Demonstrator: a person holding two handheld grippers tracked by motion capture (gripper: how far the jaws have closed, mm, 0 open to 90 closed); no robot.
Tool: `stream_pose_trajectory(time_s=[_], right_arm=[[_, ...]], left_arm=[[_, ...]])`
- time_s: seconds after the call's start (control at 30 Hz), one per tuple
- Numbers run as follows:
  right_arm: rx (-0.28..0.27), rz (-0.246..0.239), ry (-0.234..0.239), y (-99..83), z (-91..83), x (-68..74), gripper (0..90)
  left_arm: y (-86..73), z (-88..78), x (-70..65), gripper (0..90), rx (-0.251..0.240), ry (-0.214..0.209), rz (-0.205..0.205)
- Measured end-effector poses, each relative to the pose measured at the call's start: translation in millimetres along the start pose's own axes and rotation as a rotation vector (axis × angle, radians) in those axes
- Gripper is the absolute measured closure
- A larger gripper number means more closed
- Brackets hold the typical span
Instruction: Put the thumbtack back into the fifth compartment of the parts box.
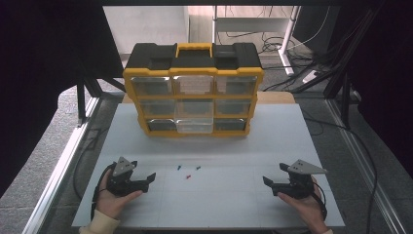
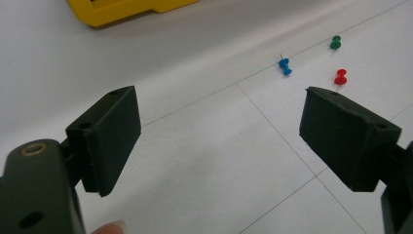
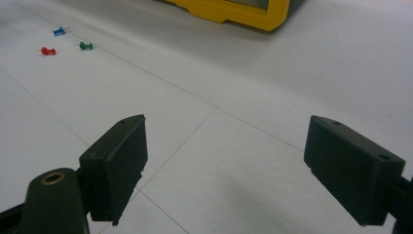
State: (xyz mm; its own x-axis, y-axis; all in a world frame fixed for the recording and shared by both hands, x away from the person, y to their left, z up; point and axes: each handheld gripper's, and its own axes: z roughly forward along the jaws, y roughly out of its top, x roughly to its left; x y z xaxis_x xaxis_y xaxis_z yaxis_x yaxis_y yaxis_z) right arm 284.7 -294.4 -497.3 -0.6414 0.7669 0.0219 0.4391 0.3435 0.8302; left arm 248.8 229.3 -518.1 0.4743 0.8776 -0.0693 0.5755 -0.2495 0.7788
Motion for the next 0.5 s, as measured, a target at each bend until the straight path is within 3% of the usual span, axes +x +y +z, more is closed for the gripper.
stream_pose_trajectory(time_s=[0.17, 0.5], right_arm=[[0.000, 0.003, 0.013, -1.6, 0.7, -0.4, 17.0], [0.010, 0.006, 0.026, -3.5, 1.7, -1.4, 17.9]], left_arm=[[1.0, 1.4, 0.1, 15.4, 0.002, -0.005, 0.011], [2.7, 1.2, 1.0, 15.5, 0.014, -0.005, -0.009]])
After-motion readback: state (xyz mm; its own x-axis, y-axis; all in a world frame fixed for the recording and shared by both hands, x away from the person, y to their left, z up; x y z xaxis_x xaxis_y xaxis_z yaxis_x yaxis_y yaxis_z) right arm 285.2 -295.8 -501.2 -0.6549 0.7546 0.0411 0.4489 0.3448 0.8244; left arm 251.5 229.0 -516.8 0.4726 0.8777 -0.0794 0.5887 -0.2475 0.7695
